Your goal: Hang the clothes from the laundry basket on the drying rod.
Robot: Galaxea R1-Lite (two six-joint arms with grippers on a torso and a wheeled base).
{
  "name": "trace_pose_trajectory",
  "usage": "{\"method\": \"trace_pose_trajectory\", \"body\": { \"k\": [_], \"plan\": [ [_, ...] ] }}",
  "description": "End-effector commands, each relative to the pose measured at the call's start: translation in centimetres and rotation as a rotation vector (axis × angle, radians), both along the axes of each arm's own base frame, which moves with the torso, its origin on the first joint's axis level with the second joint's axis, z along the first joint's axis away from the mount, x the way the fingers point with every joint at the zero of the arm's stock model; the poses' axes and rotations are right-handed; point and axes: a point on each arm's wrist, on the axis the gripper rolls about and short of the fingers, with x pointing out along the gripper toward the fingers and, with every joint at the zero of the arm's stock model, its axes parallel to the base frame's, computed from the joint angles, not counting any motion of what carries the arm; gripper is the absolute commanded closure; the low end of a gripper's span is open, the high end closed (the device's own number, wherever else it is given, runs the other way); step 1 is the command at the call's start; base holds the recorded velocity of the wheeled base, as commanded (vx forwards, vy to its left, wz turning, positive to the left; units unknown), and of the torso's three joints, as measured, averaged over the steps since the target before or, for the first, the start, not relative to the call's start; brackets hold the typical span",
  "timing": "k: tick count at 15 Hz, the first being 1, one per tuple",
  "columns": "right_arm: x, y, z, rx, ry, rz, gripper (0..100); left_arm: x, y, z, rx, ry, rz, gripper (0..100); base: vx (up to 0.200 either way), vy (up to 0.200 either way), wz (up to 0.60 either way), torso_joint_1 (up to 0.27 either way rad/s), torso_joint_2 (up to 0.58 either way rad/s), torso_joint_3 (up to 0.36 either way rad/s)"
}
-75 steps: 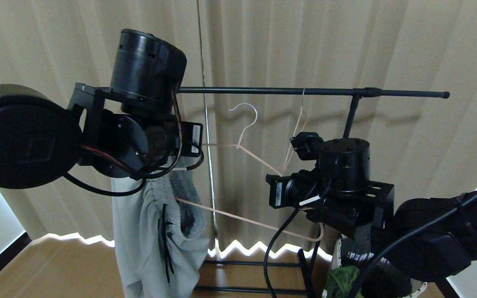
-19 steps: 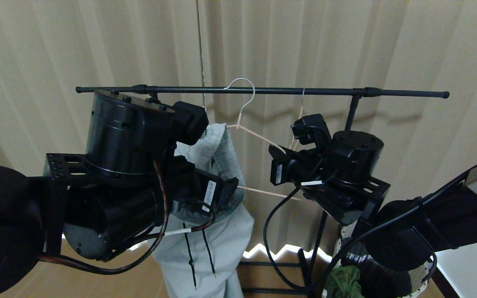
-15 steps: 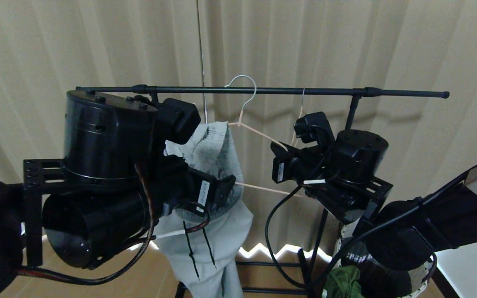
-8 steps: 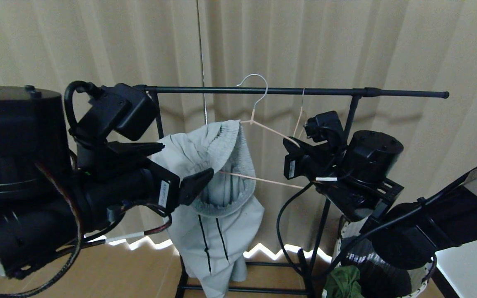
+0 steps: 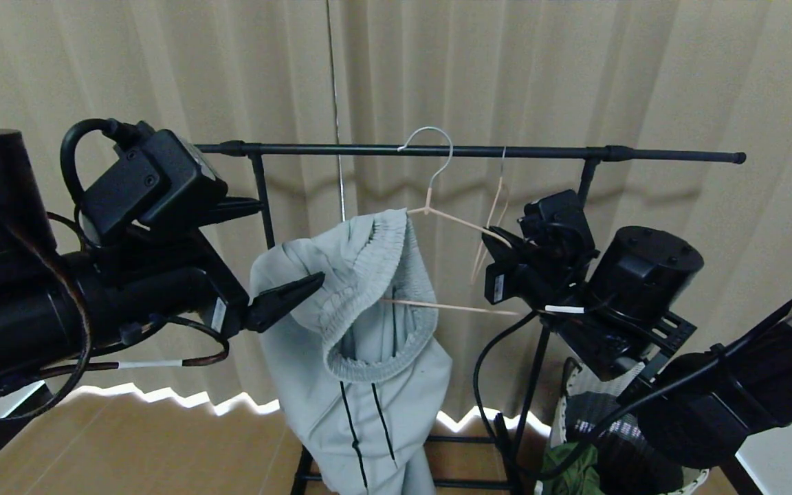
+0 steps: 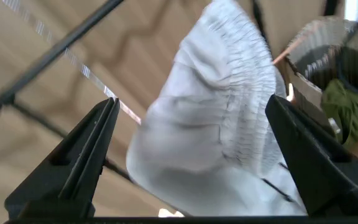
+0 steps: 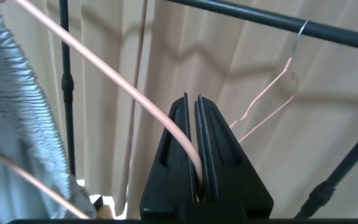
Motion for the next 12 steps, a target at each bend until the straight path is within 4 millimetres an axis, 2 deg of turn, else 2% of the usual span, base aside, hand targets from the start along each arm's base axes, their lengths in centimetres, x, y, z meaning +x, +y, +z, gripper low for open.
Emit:
{"method": "trace_pose_trajectory", "body": {
  "k": [1, 5, 8, 12],
  "plan": [
    [-0.4, -0.2, 0.7, -0.002, -0.017, 0.001, 100, 0.9, -0.4, -0.3, 0.015, 0.007, -0.025, 0, 0.000, 0.000, 0.00, 0.000, 0.00, 0.000],
    [-2.0, -0.4, 0.5, -0.024, -0.016, 0.034, 100, 3.4, -1.8, -0.4, 0.027, 0.012, -0.048, 0, 0.000, 0.000, 0.00, 0.000, 0.00, 0.000],
    [-3.1, 0.5, 0.3, -0.016, -0.030, 0.074, 100, 4.4, -2.4, -1.3, 0.038, 0.042, -0.076, 0, 0.000, 0.000, 0.00, 0.000, 0.00, 0.000],
    [-4.2, 0.6, 0.6, -0.008, -0.042, 0.101, 100, 5.3, -2.8, -1.3, 0.043, 0.037, -0.101, 0, 0.000, 0.000, 0.00, 0.000, 0.00, 0.000]
  ]
}}
